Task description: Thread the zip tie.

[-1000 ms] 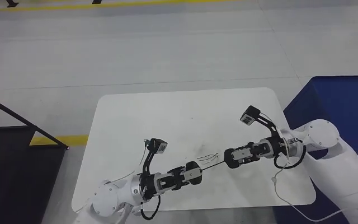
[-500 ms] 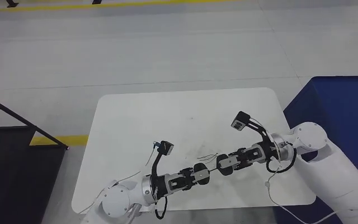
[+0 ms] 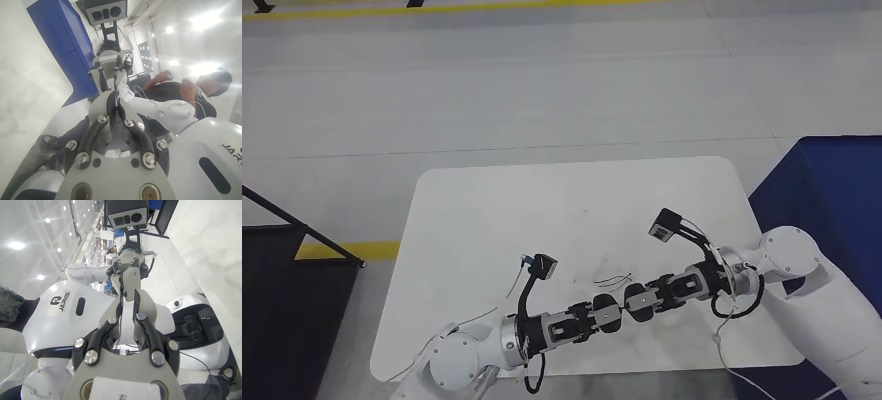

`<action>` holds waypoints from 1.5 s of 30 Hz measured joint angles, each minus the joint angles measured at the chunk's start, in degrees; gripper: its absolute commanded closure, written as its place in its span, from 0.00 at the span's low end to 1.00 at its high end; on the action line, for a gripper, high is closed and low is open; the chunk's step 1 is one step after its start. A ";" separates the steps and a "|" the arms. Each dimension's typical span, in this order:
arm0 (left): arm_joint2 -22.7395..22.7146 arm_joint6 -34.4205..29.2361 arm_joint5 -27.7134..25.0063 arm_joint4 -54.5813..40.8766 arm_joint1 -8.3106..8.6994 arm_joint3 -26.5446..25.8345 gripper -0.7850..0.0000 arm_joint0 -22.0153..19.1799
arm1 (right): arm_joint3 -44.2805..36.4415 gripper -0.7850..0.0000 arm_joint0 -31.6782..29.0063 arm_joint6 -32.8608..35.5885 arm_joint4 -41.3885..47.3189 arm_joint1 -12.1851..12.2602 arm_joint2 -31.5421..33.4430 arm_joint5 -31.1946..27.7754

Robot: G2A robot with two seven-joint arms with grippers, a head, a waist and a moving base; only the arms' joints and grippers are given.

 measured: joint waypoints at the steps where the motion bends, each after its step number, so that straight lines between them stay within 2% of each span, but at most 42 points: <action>1: 0.04 0.06 0.00 0.03 0.01 0.03 1.00 0.01 | -0.12 0.91 -0.14 -0.04 -0.06 0.00 0.06 0.01; 5: 0.25 -0.03 0.02 0.24 0.11 -0.03 1.00 0.10 | -0.46 0.91 -0.63 -0.19 -0.01 -0.05 0.42 -0.14; 8: 0.37 -0.25 0.00 0.37 0.18 -0.14 1.00 0.18 | -0.72 1.00 -0.95 -0.24 -0.09 -0.07 0.70 -0.23; 15: -0.18 -0.68 -0.55 -0.27 0.46 -0.21 1.00 0.57 | -1.32 1.00 -1.42 -0.52 -0.51 -0.18 0.87 0.23; 16: -0.29 -0.75 -0.60 -0.39 0.50 -0.28 0.67 0.66 | -1.39 1.00 -1.42 -0.55 -0.57 -0.20 0.84 0.33; 17: -0.44 -0.75 -0.70 -0.41 0.54 -0.37 0.22 0.75 | -1.44 1.00 -1.40 -0.57 -0.59 -0.23 0.81 0.44; 18: -0.71 -0.53 -0.99 -0.16 0.61 -0.52 0.00 0.87 | -1.51 1.00 -1.35 -0.59 -0.54 -0.26 0.79 0.59; 24: -2.94 -0.29 -3.30 -0.47 1.08 -1.27 0.00 2.27 | 0.15 1.00 -0.67 -1.18 1.62 -0.36 2.29 1.36; 34: -2.94 -0.27 -3.29 -0.48 1.08 -1.27 0.00 2.29 | 3.00 1.00 -0.84 -1.69 5.17 -0.24 5.00 2.62; 37: -3.07 -0.11 -3.21 -0.24 1.11 -1.28 0.00 2.23 | 3.13 1.00 -1.13 -4.20 4.62 -0.27 5.76 2.07; 39: -3.60 1.72 -2.63 3.37 1.28 -1.78 0.00 2.32 | 3.92 1.00 -1.53 -4.90 4.66 -0.09 7.74 0.80; 42: -3.49 6.17 -1.48 11.77 1.26 -1.63 0.00 3.48 | 5.15 1.00 -2.53 -1.27 7.61 0.26 10.89 -0.12; 45: -3.95 9.58 3.56 14.36 1.18 1.04 0.00 3.44 | 5.73 1.00 -3.20 -2.69 7.33 0.41 12.72 -0.44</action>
